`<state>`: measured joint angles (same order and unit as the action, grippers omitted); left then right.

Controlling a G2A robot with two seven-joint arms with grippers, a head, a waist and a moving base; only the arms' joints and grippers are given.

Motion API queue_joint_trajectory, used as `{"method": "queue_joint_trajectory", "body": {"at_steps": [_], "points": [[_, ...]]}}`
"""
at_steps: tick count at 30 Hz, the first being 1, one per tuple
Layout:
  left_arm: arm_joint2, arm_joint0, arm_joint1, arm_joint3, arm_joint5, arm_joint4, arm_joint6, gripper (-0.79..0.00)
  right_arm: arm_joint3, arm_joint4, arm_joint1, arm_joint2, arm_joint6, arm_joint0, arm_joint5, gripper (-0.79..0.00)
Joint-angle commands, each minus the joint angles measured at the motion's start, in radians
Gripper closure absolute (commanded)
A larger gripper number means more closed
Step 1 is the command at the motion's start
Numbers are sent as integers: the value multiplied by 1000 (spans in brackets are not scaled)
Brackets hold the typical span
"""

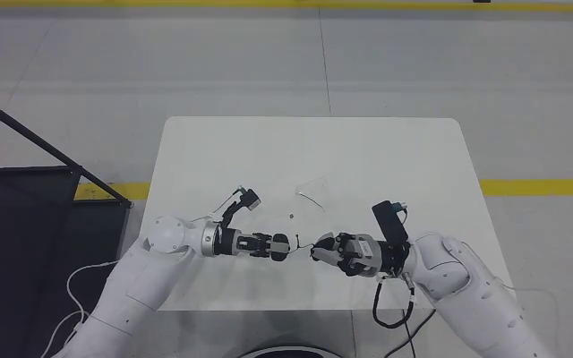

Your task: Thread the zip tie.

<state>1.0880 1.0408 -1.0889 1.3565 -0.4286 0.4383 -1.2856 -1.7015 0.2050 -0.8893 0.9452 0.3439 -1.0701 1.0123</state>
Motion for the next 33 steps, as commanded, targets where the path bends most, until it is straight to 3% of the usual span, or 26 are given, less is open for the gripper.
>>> {"method": "queue_joint_trajectory", "body": {"at_steps": [1,22,30,31,33], "points": [[2,2,2,-1,-1,-4,-6,0,-1,13,3,0,-22,-3,0,0],[2,12,15,11,1,-58,-16,0,-5,170,47,-60,-266,4,0,0],[33,31,15,32,-37,21,74,0,15,189,66,-105,-321,36,0,0],[38,33,14,34,-43,37,87,0,16,192,68,-108,-329,39,0,-12],[48,37,13,37,-54,64,109,0,19,200,73,-115,-347,42,0,-114]]}}
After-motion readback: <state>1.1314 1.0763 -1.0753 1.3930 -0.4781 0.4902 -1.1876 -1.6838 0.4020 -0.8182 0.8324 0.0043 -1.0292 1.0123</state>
